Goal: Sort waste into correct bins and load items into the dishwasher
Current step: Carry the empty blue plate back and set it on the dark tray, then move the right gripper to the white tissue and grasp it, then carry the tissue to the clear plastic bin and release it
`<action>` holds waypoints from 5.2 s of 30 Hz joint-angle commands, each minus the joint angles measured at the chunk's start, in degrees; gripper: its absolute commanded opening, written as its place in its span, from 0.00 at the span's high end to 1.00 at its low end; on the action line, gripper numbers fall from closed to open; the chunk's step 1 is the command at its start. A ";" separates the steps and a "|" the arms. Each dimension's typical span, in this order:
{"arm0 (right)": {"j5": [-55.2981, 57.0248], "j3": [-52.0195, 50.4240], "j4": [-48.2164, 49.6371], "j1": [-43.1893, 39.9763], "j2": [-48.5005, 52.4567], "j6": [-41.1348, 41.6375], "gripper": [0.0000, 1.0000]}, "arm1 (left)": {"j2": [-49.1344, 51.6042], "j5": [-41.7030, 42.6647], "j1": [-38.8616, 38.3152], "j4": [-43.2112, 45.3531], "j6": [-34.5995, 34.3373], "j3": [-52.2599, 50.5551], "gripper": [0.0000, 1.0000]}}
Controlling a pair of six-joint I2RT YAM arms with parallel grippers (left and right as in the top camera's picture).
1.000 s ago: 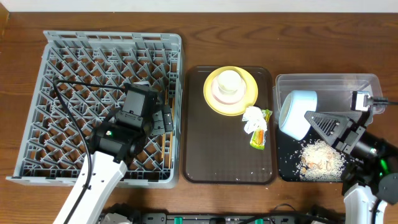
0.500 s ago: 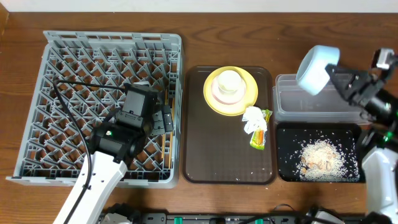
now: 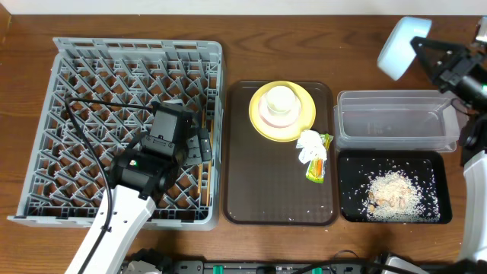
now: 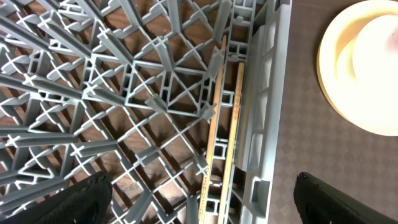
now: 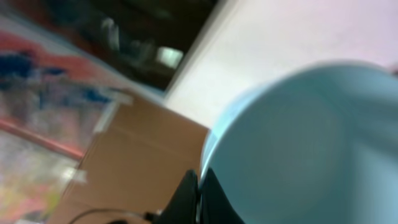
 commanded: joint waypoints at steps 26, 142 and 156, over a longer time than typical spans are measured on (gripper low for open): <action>61.70 5.70 -67.91 66.95 7.82 -46.42 0.99 | -0.11 -0.70 0.24 -0.17 0.11 0.61 0.06; 86.25 -22.86 -26.08 55.34 16.55 -65.66 0.76 | -0.11 -0.70 0.24 -0.17 0.11 0.61 0.06; 83.32 -22.84 -25.97 61.83 16.20 -65.66 0.99 | -0.11 -0.70 0.24 -0.17 0.11 0.61 0.06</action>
